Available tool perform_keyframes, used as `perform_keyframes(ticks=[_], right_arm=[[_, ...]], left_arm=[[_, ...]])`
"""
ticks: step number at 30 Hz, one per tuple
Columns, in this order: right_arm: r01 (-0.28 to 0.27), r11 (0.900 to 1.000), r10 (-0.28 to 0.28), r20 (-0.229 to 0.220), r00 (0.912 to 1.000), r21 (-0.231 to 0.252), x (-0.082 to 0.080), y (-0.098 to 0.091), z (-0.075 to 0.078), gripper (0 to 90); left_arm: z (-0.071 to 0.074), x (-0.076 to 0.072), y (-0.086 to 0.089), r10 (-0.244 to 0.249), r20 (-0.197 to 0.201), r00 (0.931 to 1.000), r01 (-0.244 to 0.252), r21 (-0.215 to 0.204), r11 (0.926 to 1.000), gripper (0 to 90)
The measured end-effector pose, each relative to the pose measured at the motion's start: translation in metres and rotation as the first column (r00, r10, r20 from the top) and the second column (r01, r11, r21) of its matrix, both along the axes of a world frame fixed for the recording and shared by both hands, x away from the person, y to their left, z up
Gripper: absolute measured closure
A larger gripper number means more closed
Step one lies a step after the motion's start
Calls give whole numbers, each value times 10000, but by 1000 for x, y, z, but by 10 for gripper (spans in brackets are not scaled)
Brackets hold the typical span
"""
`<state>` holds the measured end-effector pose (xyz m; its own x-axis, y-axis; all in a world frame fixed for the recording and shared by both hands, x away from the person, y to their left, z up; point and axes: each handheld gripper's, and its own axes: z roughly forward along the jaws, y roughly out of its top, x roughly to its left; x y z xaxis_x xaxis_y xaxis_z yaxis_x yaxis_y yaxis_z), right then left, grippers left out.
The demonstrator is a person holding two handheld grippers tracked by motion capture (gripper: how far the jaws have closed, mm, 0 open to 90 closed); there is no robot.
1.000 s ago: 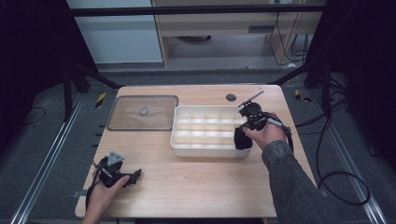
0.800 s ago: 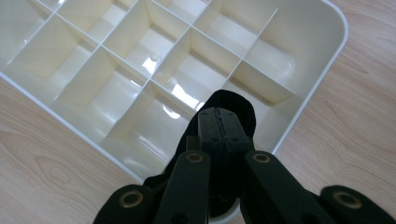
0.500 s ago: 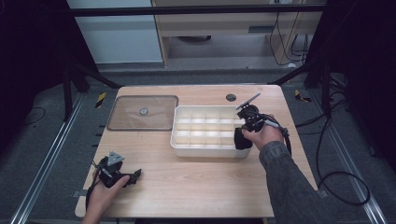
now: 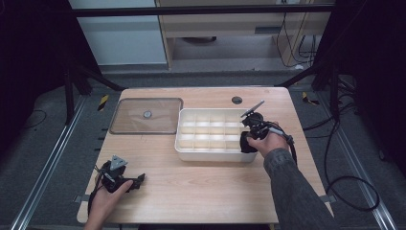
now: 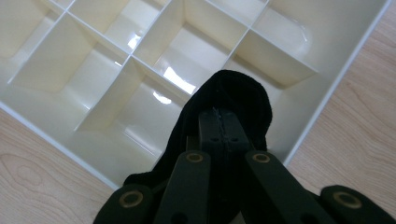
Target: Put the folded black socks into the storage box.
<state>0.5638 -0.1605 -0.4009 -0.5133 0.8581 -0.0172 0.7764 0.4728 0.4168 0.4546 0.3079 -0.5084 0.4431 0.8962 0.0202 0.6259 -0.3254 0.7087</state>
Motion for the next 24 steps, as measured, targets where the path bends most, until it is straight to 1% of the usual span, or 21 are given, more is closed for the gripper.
perform_keyframes(ticks=[2, 6, 10, 11, 12, 15, 18, 21, 24], right_arm=[[-51, 10000, 51, 25, 10000, -62, 0, 0, -3, 900], [73, 10000, -74, -150, 9999, -40, 0, 0, -9, 900], [35, 10000, -36, -201, 9998, -50, 0, -1, -13, 900], [103, 9999, -104, -310, 9995, -33, -1, 0, -14, 900], [41, 10000, -43, -310, 9995, -68, -1, 1, -16, 900], [-73, 9999, 69, -491, 9988, -85, -1, 2, -23, 900], [-45, 10000, 41, -597, 9982, -70, -1, 1, -29, 900], [62, 10000, -61, -812, 9967, 4, -1, 1, -31, 900], [-31, 10000, 28, -849, 9964, -28, -1, 1, -34, 900]], left_arm=[[0, 0, 0, -12, -9, 10000, 12, 15, 10000, 0], [0, 0, 0, -14, -9, 10000, 14, 19, 10000, 0], [0, 0, 0, -13, -8, 10000, 13, 15, 10000, 0], [0, 0, 0, -12, -9, 10000, 12, 15, 10000, 0], [0, 0, 0, -12, -7, 10000, 12, 15, 10000, 0], [0, 0, 0, -14, -8, 10000, 14, 17, 10000, 0], [0, 0, 0, -22, 4, 10000, 22, 9, 10000, 0], [0, 0, 0, -17, 11, 10000, 17, 11, 10000, 0], [0, 0, 0, -16, 10, 10000, 16, 11, 10000, 0]])
